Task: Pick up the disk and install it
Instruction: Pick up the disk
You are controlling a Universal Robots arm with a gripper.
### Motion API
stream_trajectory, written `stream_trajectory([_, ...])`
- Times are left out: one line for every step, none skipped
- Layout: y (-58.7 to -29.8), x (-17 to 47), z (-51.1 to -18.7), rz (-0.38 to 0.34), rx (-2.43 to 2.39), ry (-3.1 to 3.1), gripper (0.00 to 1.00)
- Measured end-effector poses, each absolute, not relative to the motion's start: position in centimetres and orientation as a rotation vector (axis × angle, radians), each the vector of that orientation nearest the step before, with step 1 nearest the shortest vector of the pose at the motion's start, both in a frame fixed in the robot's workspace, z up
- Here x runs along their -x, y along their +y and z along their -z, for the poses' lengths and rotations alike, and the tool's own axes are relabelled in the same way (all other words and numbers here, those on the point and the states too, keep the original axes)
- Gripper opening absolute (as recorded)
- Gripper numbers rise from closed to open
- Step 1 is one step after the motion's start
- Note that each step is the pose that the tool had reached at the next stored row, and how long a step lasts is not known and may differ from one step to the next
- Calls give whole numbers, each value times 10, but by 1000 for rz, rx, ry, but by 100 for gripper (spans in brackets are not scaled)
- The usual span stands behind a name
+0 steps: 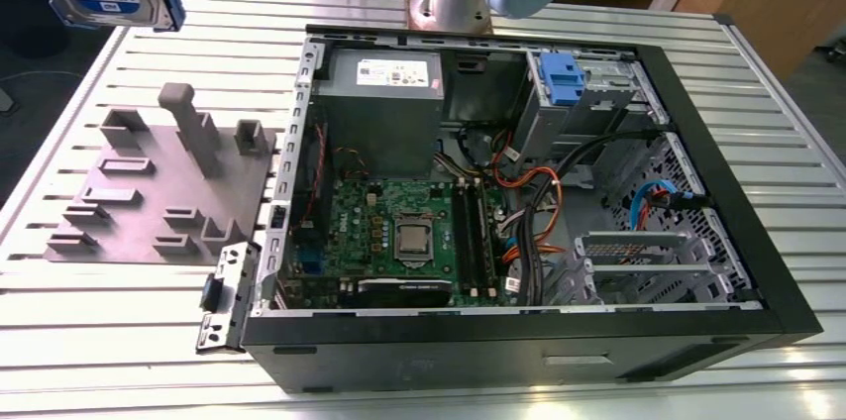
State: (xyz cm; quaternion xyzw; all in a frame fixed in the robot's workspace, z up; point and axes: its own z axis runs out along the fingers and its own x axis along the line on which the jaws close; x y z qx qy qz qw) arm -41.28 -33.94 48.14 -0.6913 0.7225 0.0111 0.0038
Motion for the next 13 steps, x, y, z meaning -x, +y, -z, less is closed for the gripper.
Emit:
stream_trajectory([-339,413,-481,-35,2167,2264,37])
stream_trajectory([-339,412,-481,-35,2167,2264,37])
stream_trajectory([-339,412,-481,-35,2167,2264,37])
stream_trajectory([-339,412,-481,-35,2167,2264,37])
stream_trajectory([-339,411,-481,-35,2167,2264,37])
stream_trajectory([-339,411,-481,-35,2167,2264,37])
stream_trajectory([-339,410,-481,-35,2167,2264,37])
stream_trajectory([-339,410,-481,-35,2167,2264,37])
stream_trajectory([-339,410,-481,-35,2167,2264,37])
stream_trajectory([-339,409,-481,-35,2166,2264,37])
stream_trajectory([-339,409,-481,-35,2167,2264,37])
stream_trajectory([-339,409,-481,-35,2167,2264,37])
stream_trajectory([-339,409,-481,-35,2167,2264,37])
